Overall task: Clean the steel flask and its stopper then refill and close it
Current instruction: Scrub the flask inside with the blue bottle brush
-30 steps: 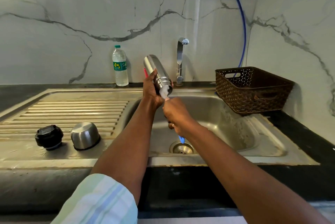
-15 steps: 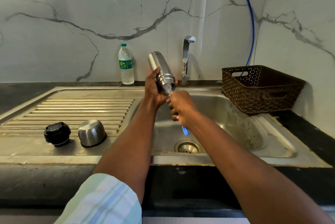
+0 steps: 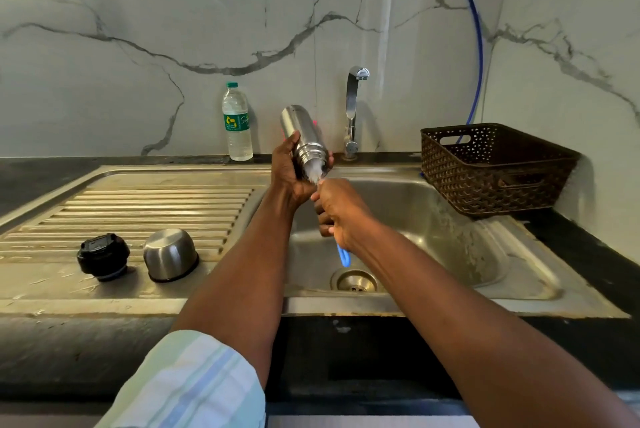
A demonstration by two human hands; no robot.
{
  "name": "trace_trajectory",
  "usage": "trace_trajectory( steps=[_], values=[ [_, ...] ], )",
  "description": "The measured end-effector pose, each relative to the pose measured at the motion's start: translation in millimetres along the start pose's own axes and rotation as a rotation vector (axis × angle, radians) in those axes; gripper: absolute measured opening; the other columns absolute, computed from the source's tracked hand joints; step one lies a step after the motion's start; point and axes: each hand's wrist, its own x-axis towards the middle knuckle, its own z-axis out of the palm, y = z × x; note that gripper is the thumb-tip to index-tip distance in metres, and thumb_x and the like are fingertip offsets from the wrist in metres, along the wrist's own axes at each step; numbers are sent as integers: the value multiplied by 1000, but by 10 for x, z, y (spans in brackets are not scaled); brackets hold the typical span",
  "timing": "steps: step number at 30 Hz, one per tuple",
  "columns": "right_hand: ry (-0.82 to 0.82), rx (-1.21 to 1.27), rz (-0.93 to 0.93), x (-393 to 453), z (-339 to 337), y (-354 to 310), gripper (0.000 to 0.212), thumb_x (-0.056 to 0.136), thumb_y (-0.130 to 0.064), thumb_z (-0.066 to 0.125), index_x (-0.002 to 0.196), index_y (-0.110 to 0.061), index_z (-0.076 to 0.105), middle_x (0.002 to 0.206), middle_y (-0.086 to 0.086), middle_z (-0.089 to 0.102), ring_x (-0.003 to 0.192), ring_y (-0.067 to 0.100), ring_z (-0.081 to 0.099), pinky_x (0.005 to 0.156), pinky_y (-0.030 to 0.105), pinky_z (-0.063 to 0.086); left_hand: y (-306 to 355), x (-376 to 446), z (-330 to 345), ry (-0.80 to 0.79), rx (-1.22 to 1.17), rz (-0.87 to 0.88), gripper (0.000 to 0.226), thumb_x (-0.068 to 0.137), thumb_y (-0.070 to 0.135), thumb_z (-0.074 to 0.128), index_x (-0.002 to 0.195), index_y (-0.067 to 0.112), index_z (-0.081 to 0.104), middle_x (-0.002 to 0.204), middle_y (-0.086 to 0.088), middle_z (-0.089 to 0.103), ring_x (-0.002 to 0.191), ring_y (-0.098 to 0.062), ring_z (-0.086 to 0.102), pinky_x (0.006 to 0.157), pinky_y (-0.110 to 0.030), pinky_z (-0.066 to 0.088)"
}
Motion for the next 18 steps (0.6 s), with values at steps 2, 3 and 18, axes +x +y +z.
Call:
trace_trajectory(
  steps=[2, 3, 18],
  values=[
    [40, -14, -18, 36, -7, -43, 21, 95, -10, 33, 81, -13, 49, 53, 0, 33, 29, 7, 20, 35, 13, 17, -2, -2, 51, -9, 40, -18, 47, 93, 31, 57, 126, -1, 49, 94, -17, 63, 75, -29, 60, 65, -36, 55],
    [42, -29, -24, 0, 3, -35, 20, 96, -12, 34, 84, -12, 50, 54, 0, 34, 31, 8, 22, 34, 13, 18, 9, -19, 81, -5, 59, -14, 45, 93, 31, 58, 123, -2, 50, 91, -17, 64, 74, -29, 61, 65, -36, 55],
    [21, 78, 22, 11, -29, -47, 24, 97, -12, 32, 78, -13, 47, 53, -1, 31, 26, 6, 18, 33, 11, 17, -38, -21, 88, 7, 73, -30, 36, 94, 31, 57, 110, -1, 51, 78, -16, 62, 67, -29, 61, 62, -35, 54]
  ],
)
